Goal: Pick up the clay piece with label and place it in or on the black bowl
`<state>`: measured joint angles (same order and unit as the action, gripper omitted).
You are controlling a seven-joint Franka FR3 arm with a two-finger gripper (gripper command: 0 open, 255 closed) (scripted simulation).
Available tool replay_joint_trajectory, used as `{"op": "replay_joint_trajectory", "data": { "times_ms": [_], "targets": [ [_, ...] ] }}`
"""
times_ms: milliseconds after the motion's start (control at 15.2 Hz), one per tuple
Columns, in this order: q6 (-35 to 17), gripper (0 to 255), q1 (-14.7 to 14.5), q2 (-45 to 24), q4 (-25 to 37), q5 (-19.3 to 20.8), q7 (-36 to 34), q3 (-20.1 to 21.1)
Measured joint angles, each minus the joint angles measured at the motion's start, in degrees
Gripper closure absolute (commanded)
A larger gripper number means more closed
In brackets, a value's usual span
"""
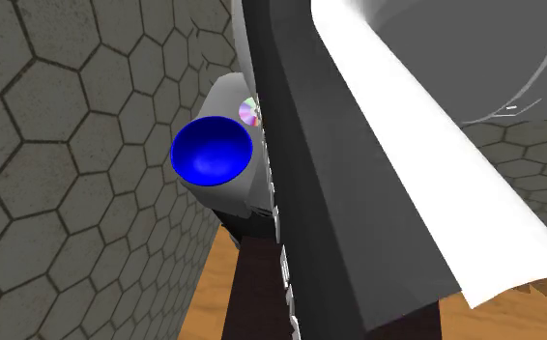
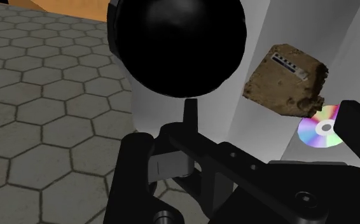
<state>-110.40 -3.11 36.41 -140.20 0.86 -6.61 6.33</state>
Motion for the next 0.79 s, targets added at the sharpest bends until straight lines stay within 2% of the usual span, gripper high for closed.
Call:
{"op": "replay_joint_trajectory", "data": {
  "times_ms": [396, 792],
  "targets": [
    [-8.4, 0, -0.7, -10.4, 0.2, 0.4, -5.5, 4.9],
    [-15.4, 0, -0.9, -22.6, 3.3, 3.2, -12.4, 9.8]
  ]
}}
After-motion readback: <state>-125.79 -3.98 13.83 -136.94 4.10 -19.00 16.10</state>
